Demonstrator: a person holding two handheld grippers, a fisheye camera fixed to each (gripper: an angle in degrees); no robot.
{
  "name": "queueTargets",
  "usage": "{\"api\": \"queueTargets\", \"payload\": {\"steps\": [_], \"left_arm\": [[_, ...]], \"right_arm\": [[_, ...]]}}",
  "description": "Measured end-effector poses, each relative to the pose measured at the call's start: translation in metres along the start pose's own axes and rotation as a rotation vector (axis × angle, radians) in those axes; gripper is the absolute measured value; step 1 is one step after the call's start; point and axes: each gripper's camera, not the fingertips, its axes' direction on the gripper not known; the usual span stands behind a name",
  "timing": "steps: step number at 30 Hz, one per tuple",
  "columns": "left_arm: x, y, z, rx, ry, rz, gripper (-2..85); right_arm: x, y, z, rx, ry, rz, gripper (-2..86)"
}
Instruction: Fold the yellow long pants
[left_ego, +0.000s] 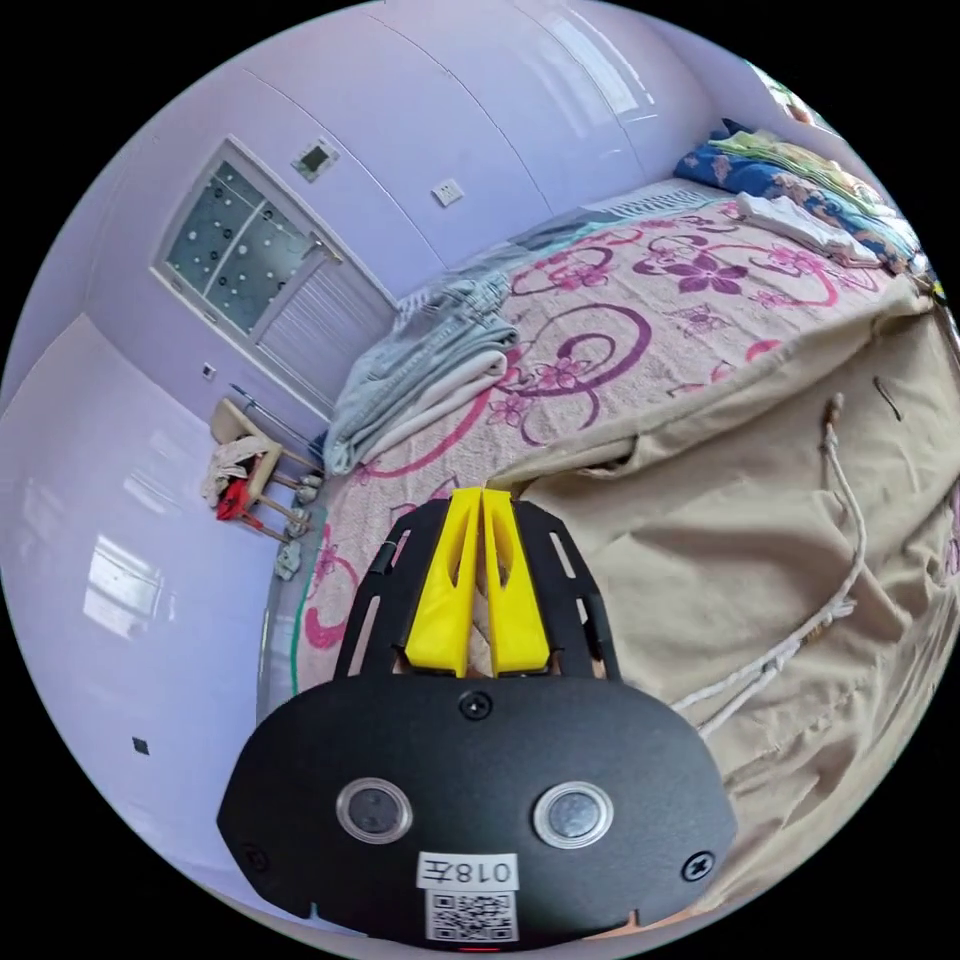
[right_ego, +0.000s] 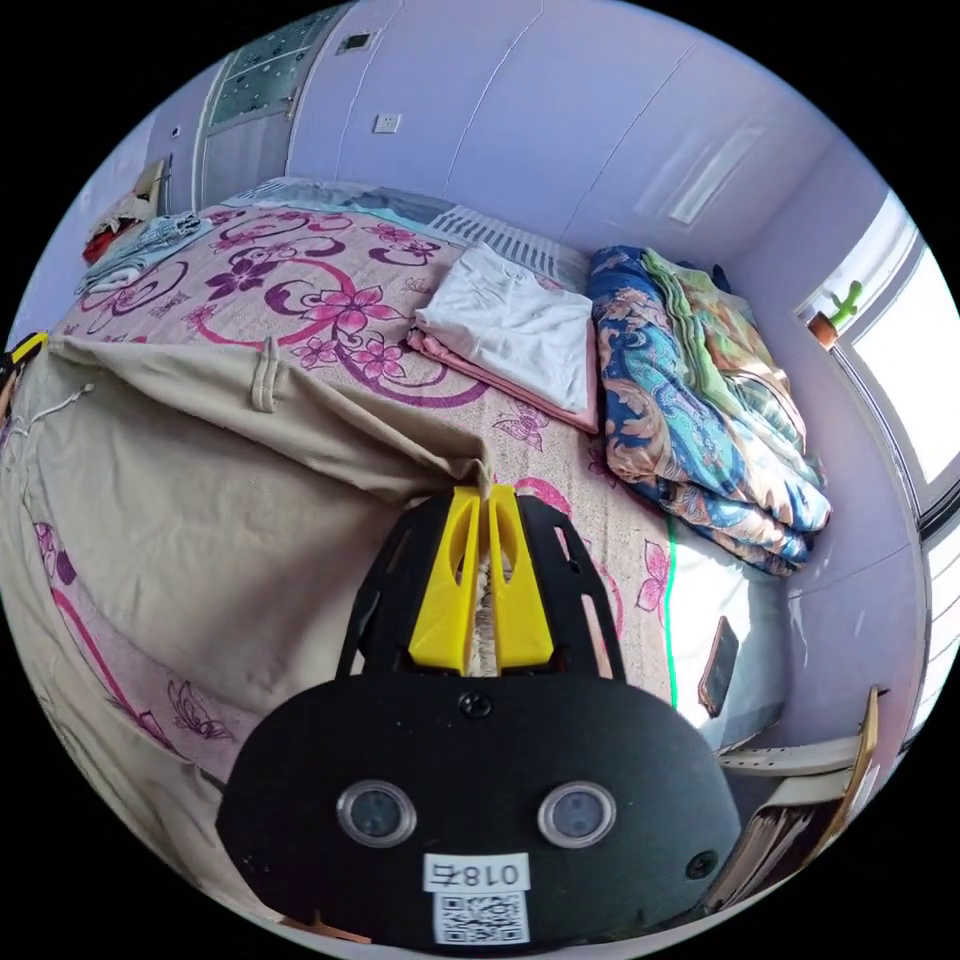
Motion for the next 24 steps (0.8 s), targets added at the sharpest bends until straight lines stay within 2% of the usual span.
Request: {"api": "queueTargets", "payload": {"steps": [4,8,11,13,14,15,17,24], "left_arm": [[-0.004,-0.035,-0.068,0.112,-0.215,-0.087,-1.0],[-0.020,-0.079,-0.074,0.121,-0.212,-0.118,-1.0],[-0.019,-0.117,-0.035,0.069,-0.204,-0.132,-0.9],[-0.007,-0.144,0.027,-0.089,-0.148,-0.125,-0.8],[-0.003,-0.147,0.047,-0.163,-0.120,-0.125,-0.7],[0.006,-0.146,0.078,-0.286,-0.093,-0.138,-0.4],[0.012,-0.133,0.097,-0.350,-0.030,-0.162,0.3],[-0.052,-0.034,0.026,-0.150,0.054,-0.297,3.6]], "right_arm": [[-0.010,-0.020,-0.017,0.116,0.143,0.022,0.2],[0.000,-0.057,-0.019,0.146,0.160,0.064,0.5],[0.006,-0.089,0.012,0.084,0.134,0.070,1.3],[0.005,-0.111,0.046,-0.027,0.088,0.049,2.3],[0.003,-0.123,0.079,-0.173,0.013,0.046,3.3],[0.000,-0.128,0.105,-0.274,-0.042,0.058,5.4],[0.000,-0.127,0.127,-0.345,-0.083,0.090,7.4],[0.072,-0.065,0.110,-0.188,-0.245,0.428,8.0]]}}
